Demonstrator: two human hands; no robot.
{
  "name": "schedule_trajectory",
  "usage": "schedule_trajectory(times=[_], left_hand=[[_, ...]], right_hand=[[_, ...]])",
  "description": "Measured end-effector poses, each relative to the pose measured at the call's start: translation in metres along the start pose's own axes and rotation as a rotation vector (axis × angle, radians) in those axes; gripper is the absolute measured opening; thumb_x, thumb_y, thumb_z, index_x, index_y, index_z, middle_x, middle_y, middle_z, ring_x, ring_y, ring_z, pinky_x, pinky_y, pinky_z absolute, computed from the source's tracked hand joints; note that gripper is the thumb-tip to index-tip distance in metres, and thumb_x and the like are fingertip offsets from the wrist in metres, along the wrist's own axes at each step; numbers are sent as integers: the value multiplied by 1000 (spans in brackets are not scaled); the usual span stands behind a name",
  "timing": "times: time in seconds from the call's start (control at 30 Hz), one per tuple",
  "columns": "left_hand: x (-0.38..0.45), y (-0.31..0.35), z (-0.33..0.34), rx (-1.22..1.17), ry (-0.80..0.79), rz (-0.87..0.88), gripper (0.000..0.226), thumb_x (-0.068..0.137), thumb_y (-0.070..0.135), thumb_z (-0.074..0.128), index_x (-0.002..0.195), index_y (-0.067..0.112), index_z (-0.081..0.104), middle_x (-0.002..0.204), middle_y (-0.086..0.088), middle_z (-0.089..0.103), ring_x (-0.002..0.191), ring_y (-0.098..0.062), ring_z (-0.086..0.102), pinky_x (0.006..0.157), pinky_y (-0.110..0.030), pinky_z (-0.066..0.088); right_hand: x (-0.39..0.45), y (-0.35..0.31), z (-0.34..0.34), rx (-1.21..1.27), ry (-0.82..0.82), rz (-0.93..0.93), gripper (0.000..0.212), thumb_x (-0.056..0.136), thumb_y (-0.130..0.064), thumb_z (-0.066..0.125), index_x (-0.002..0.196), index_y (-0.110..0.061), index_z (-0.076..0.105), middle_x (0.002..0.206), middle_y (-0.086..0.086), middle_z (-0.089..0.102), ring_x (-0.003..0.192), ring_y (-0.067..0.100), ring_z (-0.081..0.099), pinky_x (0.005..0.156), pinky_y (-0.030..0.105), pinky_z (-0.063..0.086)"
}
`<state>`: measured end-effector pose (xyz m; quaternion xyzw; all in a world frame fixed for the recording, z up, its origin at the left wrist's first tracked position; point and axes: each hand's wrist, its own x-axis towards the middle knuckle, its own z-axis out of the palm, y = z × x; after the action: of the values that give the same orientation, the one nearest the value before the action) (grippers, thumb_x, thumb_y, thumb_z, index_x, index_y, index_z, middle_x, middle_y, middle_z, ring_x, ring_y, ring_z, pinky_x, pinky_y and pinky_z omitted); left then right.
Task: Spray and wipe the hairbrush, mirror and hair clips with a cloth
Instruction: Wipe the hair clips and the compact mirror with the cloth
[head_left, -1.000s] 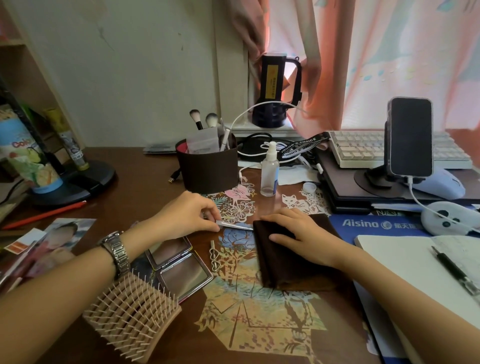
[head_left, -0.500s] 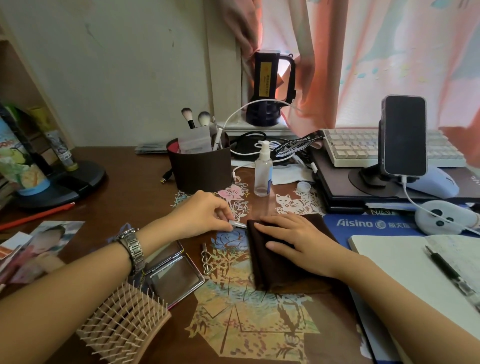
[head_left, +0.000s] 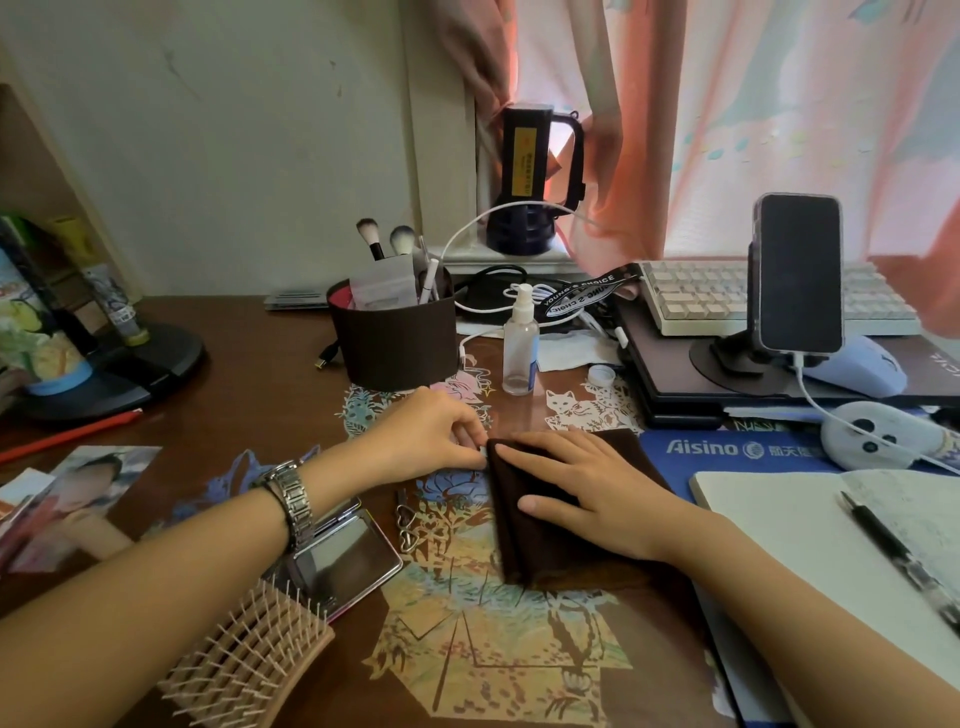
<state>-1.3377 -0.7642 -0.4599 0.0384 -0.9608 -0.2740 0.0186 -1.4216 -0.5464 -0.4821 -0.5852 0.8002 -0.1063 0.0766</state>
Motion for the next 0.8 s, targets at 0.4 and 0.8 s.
schedule_trajectory(times=[0.4, 0.8], left_hand=[[-10, -14, -13, 0, 6, -17, 15, 73, 29, 81, 85, 25, 73, 79, 8, 72, 74, -3, 67, 69, -26, 57], [-32, -30, -30, 17, 5, -86, 15, 72, 33, 80, 85, 28, 74, 79, 10, 72, 75, -3, 67, 74, -35, 58]], right_hand=[[-3, 0, -1, -66, -18, 48, 62, 90, -67, 21, 147, -46, 14, 153, -13, 23, 141, 10, 16, 119, 39, 9], [-2, -1, 0, -49, -9, 66, 61, 89, -67, 24, 146, -44, 22, 149, -15, 28, 138, 8, 21, 119, 36, 10]])
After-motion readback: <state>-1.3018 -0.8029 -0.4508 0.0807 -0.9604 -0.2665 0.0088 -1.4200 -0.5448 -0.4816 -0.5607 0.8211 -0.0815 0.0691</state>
